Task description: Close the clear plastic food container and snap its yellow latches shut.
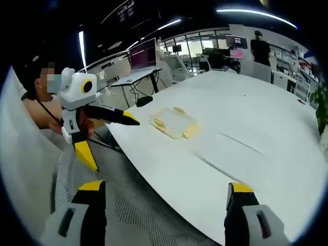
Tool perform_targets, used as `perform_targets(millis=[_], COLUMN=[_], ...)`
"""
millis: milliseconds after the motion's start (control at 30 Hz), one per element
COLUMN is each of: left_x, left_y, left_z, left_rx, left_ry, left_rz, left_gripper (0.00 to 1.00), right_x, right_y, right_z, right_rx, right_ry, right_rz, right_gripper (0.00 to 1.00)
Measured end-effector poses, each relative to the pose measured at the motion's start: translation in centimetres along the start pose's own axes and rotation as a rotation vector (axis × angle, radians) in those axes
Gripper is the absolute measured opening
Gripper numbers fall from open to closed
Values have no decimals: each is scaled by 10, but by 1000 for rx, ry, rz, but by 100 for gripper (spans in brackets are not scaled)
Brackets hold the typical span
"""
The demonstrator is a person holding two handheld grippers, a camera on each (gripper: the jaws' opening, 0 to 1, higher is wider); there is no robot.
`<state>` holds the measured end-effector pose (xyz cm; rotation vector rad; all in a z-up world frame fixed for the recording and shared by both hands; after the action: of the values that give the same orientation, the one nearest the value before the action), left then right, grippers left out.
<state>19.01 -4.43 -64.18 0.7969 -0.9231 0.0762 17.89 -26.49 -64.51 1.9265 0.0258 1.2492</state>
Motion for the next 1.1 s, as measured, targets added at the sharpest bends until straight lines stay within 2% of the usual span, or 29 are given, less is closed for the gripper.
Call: perform_targets(millis=[1100], left_x=[0], left_y=[0], left_z=[0], left_rx=[2], left_ry=[-2], left_rz=[-2], left_gripper=[99], right_x=[2], right_y=[2], right_z=[1], right_rx=[2], right_ry=[-18], right_rz=[25], right_gripper=[99])
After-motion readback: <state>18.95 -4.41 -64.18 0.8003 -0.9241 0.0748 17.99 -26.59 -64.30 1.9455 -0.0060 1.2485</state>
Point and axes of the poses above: the point that each gripper's makers call its tool centre point, and the gripper's own axes: y roughly backward along the fingers, z roughly to its right, x roughly out of its top, the point moved 9 cm from there along y, roughly backward along the fingers, and after that the axes turned 5 degrees about y, right-handed, at the moved point
